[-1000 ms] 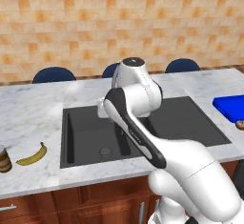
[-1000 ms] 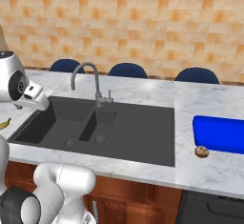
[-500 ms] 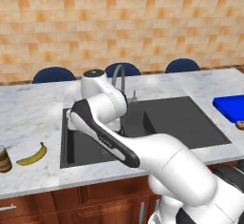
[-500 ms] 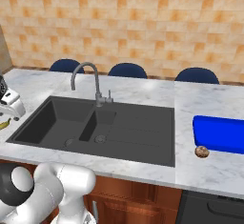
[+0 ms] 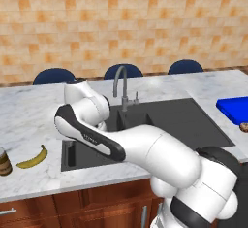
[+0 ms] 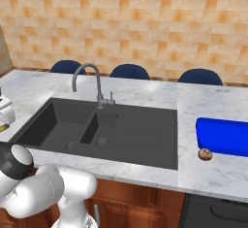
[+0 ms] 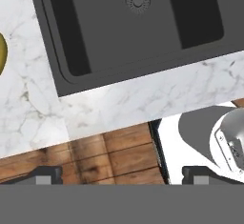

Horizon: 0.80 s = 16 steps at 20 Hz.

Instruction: Pick up all produce items and place them in the sink. Turn on the sink faucet to wash them. Then turn the sink off and put them in the tray.

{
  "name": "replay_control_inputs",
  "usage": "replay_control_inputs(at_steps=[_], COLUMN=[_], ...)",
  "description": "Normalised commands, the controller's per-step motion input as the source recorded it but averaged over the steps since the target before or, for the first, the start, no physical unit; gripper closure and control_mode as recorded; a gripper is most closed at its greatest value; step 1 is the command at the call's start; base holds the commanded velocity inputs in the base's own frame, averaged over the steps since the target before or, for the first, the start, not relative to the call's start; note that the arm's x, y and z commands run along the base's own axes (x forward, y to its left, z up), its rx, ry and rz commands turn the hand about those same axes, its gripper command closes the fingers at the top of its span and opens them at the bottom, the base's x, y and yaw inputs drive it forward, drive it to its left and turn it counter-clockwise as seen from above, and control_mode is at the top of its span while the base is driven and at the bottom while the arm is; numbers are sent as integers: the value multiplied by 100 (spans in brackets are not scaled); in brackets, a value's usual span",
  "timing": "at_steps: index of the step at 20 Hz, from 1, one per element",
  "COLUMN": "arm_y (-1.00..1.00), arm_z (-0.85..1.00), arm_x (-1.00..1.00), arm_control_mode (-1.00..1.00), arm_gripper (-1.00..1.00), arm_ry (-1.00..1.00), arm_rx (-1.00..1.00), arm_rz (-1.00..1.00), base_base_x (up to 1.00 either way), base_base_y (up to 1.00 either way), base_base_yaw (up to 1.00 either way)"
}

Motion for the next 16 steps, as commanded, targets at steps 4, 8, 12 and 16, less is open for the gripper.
replay_control_inputs(at_steps=[4, 8, 12, 16], arm_y=[54, 48, 38, 37], arm_z=[-33, -24, -20, -19], arm_x=[1, 12, 20, 31], arm_control_mode=[-100, -100, -100, -100], arm_gripper=[-100, -100, -100, -100], arm_ry=[0, 0, 0, 0], arm_rx=[0, 0, 0, 0], arm_rz=[-10, -12, -11, -7], base_base_x=[0, 0, 0, 0], base_base_y=[0, 0, 0, 0], base_base_yaw=[0, 0, 0, 0])
